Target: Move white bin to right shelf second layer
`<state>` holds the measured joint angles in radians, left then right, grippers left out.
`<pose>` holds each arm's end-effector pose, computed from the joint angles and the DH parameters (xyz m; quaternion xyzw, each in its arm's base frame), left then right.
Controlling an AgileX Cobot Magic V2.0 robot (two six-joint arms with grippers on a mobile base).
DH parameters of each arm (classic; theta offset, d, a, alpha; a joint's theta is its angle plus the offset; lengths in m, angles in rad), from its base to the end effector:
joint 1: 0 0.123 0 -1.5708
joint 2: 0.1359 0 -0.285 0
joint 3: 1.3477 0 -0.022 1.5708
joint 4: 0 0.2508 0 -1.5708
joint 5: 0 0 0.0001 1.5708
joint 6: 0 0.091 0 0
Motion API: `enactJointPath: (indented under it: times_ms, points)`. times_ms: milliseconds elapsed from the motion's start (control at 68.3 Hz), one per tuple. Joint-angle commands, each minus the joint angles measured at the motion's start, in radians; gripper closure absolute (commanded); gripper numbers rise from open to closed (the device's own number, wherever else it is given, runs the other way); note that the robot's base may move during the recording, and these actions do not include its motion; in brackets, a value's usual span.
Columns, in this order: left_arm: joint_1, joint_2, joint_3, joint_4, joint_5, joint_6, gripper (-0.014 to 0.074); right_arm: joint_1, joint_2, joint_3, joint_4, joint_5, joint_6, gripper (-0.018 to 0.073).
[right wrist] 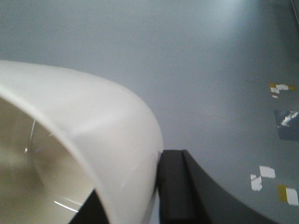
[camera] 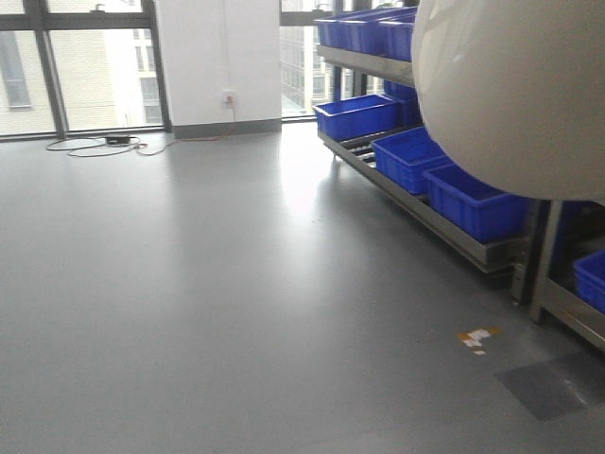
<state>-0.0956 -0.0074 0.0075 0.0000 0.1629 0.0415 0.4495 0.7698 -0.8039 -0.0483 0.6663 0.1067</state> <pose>0.0558 -0.0053 0.1963 0.0502 0.7317 -0.0184 0.6796 0.1346 0.0619 0.3522 -0.1577 0.8567 0.1132 0.4778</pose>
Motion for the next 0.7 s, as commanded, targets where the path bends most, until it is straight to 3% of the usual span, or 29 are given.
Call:
enactJointPath:
  times_ms: [0, 689]
  points:
    - [-0.006, -0.014, 0.037, 0.000, -0.085, -0.003, 0.0512, -0.004, -0.007, -0.030, -0.005, -0.086, 0.000, 0.0503]
    - [-0.006, -0.014, 0.037, 0.000, -0.085, -0.003, 0.0512, -0.004, -0.007, -0.030, -0.005, -0.086, 0.000, 0.0503]
